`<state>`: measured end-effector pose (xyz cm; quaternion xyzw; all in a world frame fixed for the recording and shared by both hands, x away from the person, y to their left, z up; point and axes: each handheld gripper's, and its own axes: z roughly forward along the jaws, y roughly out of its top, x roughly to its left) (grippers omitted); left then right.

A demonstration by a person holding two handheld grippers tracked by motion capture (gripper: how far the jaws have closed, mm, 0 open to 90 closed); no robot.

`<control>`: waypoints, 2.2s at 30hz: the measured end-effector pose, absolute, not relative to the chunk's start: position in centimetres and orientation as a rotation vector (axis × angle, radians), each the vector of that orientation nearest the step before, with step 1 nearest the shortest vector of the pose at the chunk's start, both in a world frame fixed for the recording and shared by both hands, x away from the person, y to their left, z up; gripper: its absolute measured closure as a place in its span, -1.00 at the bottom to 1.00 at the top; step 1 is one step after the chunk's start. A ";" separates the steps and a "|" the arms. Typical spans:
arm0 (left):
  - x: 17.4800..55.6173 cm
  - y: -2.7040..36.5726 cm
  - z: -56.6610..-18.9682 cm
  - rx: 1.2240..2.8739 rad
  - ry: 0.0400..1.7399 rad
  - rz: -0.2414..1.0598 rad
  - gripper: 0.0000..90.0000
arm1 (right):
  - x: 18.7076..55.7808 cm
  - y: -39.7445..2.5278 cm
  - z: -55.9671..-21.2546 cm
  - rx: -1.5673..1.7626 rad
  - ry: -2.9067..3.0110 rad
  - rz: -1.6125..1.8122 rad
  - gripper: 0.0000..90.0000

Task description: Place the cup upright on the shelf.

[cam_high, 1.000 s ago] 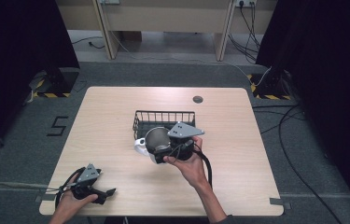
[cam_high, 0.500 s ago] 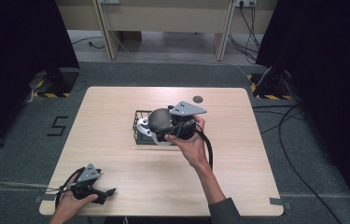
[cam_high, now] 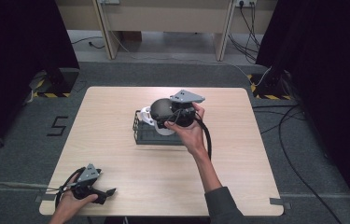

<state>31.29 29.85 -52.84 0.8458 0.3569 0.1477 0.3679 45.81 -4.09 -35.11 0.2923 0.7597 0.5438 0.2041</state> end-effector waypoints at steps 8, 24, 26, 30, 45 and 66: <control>31.3 29.9 -52.8 2.172 0.917 0.380 -1.00 | 47.5 -4.4 -35.4 0.849 2.101 1.496 -0.86; 31.3 29.8 -52.9 2.171 0.916 0.382 -1.00 | 50.0 -4.4 -37.4 0.899 2.110 1.477 -0.86; 31.3 29.8 -52.9 2.171 0.916 0.381 -1.00 | 50.1 -4.3 -37.6 0.901 2.114 1.475 -0.86; 31.3 29.8 -52.8 2.171 0.916 0.382 -1.00 | 50.4 -4.2 -37.9 0.907 2.113 1.467 -0.86; 31.3 29.8 -52.9 2.170 0.916 0.380 -1.00 | 50.5 -4.1 -39.7 0.938 2.119 1.425 -0.86; 31.3 29.8 -52.9 2.171 0.914 0.381 -1.00 | 50.2 -4.3 -41.3 0.965 2.135 1.353 -0.89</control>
